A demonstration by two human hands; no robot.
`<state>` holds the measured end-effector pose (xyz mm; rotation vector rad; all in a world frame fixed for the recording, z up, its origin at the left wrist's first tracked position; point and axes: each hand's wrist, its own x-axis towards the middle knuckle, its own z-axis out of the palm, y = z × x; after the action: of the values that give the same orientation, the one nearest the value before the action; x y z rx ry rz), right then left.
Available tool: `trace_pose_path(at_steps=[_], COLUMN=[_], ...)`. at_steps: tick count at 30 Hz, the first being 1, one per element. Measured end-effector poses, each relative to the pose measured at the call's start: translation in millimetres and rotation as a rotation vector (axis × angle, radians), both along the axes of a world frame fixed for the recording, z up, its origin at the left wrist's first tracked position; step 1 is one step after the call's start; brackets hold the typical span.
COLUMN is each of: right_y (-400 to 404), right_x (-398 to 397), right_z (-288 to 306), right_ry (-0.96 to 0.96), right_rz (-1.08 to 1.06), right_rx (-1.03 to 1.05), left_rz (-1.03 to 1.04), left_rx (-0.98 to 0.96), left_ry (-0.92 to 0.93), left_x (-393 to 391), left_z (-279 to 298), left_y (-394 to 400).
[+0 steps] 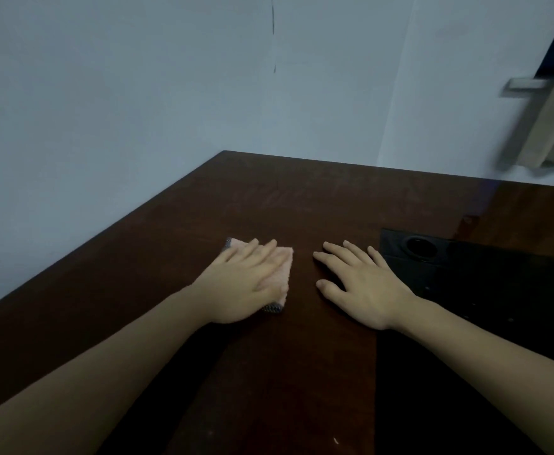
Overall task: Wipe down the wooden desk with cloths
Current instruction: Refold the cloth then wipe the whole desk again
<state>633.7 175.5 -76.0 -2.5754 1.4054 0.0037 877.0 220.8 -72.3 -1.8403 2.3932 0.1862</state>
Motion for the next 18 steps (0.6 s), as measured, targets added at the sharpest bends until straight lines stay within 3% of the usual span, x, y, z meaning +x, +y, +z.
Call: trace_pose_path(at_steps=[3, 10, 18], right_y=[-1, 0, -1], right_x=[0, 0, 2], right_z=[-1, -1, 0], right_ry=[-0.008, -0.035, -0.014], right_rz=[0.0, -0.006, -0.001], right_rx=[-0.002, -0.007, -0.006], left_rz=[-0.002, 0.359, 0.066], left_rx=[-0.004, -0.026, -0.002], left_ry=[-0.022, -0.008, 0.01], left_x=[19, 56, 14], left_z=[1, -4, -2], left_y=[-8, -91, -52])
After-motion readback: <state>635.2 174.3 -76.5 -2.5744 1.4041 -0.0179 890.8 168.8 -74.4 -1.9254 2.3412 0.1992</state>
